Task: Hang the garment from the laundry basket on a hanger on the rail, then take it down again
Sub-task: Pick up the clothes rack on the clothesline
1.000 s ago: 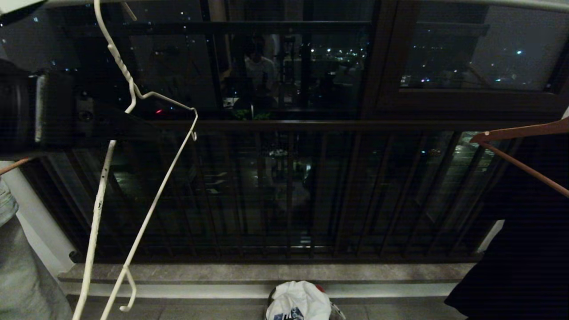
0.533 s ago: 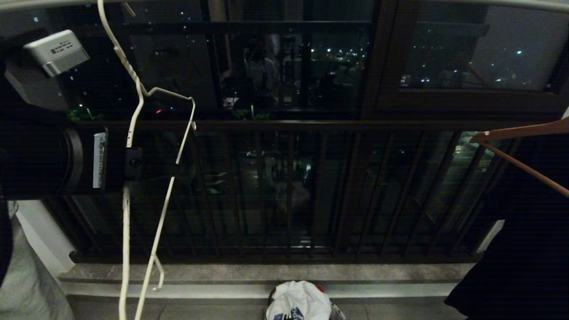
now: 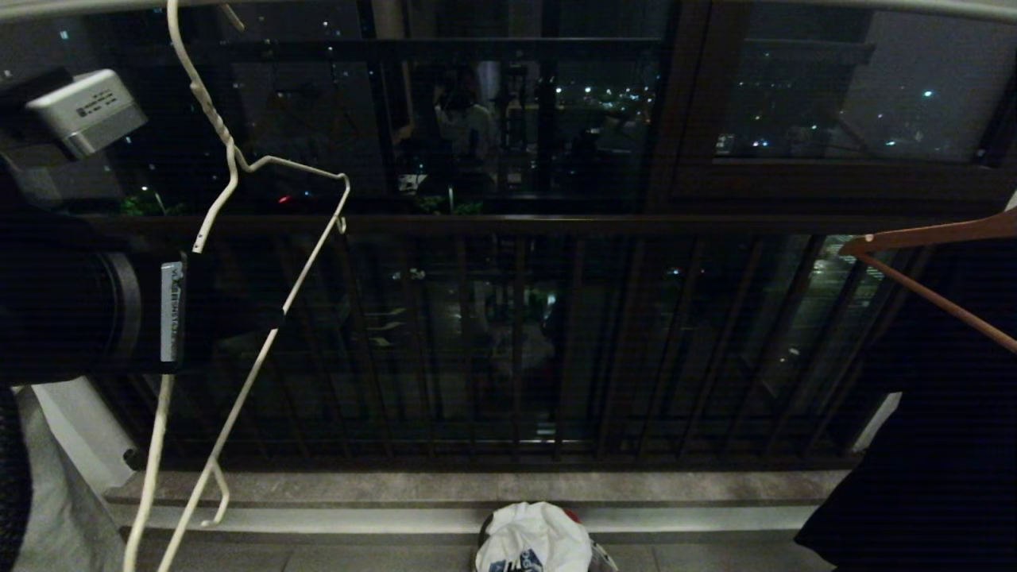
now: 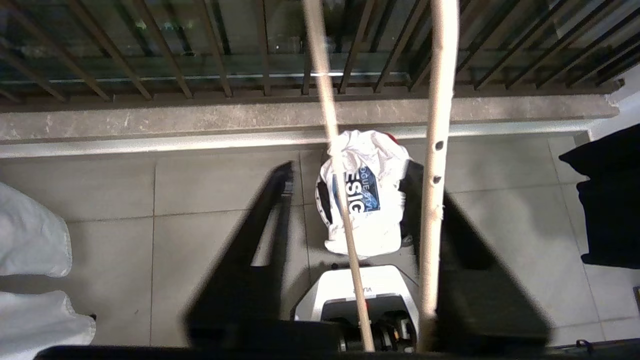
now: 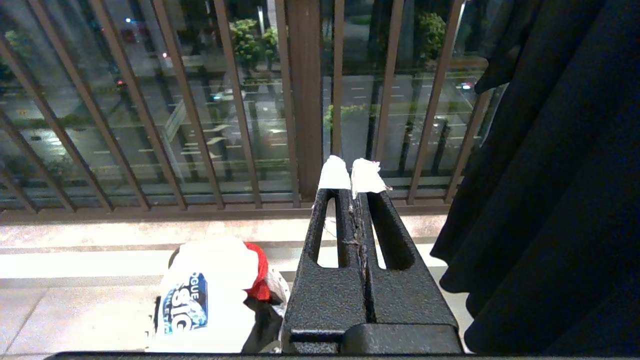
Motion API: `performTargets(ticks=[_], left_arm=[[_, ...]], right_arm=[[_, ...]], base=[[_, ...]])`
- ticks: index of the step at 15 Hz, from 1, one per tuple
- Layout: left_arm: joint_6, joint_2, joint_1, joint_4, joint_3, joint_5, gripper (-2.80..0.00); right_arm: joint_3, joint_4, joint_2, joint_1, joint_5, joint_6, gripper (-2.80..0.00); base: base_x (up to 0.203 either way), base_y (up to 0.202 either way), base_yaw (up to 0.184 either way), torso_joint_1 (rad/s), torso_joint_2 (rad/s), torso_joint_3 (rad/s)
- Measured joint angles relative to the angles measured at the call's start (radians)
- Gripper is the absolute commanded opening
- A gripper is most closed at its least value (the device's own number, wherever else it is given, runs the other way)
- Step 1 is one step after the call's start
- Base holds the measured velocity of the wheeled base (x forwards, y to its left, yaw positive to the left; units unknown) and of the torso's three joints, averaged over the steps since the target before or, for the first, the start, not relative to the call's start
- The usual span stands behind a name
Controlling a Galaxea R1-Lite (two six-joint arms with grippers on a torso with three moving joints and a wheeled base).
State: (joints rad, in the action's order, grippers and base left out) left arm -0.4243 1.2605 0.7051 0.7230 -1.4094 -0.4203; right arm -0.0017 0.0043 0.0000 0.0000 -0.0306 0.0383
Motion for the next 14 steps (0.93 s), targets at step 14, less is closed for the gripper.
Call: performTargets(ticks=[14], left_arm=[[0.008, -0.194, 0.000, 0.001, 0.014, 0.005, -2.80]], right_arm=[[0.000, 0.000, 0.000, 0.000, 0.000, 0.000, -2.80]], base=[[0.000, 0.000, 0.000, 0.000, 0.00, 0.000]])
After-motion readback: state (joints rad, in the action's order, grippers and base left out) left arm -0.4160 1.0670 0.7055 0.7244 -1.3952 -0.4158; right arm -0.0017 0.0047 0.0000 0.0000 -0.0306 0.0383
